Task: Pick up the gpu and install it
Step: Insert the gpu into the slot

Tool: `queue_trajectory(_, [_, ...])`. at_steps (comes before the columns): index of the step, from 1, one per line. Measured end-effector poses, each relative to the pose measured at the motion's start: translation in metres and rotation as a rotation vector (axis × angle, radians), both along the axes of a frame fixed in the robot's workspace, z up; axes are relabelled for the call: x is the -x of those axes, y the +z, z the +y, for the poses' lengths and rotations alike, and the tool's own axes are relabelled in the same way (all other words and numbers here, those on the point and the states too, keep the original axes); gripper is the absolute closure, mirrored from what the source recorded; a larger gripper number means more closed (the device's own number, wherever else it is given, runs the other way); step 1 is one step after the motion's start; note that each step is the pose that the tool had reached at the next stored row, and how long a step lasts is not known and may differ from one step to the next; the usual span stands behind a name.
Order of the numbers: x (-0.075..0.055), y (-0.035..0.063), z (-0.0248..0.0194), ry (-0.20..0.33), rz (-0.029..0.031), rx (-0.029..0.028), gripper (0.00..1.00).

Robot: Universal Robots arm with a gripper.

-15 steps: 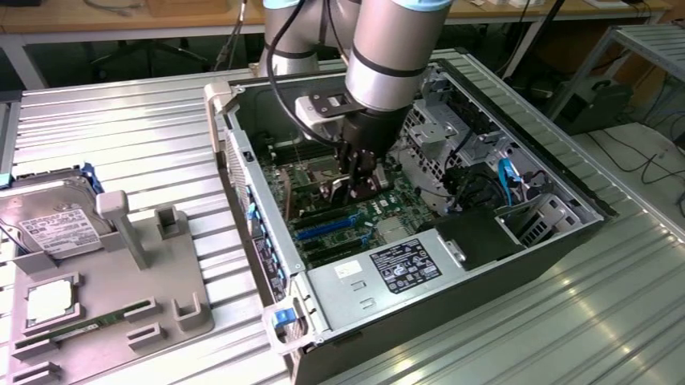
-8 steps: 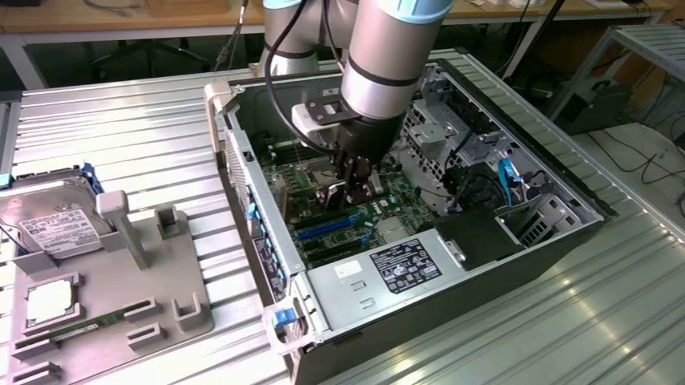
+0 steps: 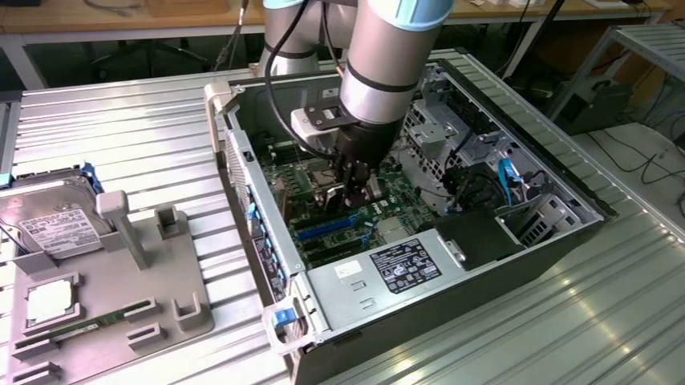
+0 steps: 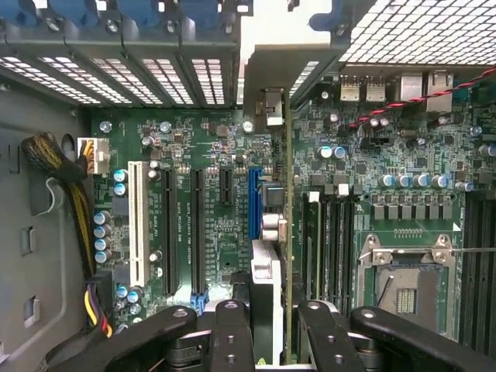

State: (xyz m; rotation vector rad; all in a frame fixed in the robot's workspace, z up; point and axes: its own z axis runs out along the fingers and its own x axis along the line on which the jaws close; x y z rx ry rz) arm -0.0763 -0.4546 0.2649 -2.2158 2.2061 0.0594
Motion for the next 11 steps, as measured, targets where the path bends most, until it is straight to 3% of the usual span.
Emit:
queue_trajectory(3, [0.0021,-0.0011,0.0000,0.001,-0.0269,-0.0002,0.72])
queue_trajectory(11, [0.0060,-0.0027,-0.0054,0.001,-0.0281,-0.0003,0.72])
